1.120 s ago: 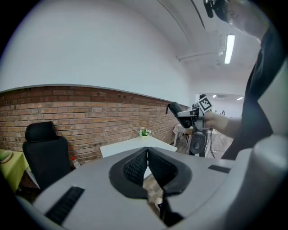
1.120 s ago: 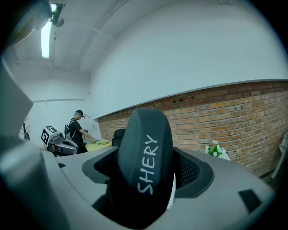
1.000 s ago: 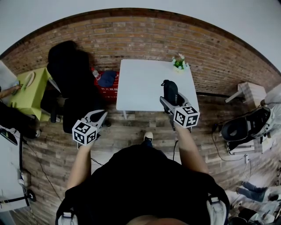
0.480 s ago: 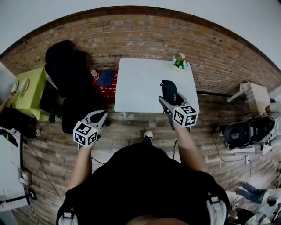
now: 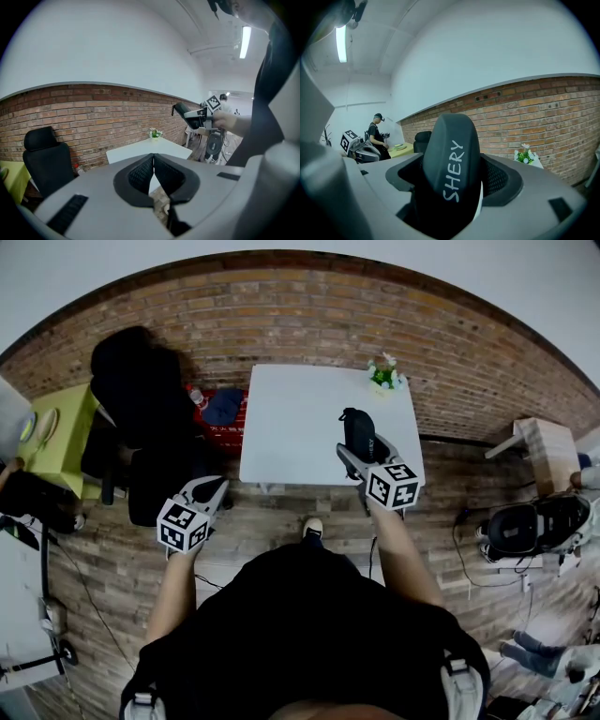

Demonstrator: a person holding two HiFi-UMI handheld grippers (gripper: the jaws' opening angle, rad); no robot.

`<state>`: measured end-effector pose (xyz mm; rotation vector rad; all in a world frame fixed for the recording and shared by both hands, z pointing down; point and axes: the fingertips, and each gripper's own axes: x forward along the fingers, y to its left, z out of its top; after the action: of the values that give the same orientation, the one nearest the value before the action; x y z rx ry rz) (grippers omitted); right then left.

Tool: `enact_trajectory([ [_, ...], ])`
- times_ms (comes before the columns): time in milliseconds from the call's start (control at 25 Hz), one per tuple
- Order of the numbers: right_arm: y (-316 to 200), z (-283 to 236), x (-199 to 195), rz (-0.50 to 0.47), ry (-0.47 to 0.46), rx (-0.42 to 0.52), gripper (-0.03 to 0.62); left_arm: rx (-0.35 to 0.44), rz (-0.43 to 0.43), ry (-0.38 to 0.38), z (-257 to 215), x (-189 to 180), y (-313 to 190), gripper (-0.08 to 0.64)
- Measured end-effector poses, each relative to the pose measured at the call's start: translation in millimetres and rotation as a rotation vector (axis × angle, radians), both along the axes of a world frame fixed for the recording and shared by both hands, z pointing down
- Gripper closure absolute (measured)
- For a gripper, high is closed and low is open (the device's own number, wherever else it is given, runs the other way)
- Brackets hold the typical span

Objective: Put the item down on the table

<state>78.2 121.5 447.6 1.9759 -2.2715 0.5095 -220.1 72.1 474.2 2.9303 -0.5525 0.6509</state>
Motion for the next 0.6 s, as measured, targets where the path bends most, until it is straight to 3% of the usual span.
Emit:
enact_trajectory([
  [600,-29,16,35,-0.008,0.001,-0.050,0.219,-0.040,-0.007,0.012,9,37,-33,0.549],
])
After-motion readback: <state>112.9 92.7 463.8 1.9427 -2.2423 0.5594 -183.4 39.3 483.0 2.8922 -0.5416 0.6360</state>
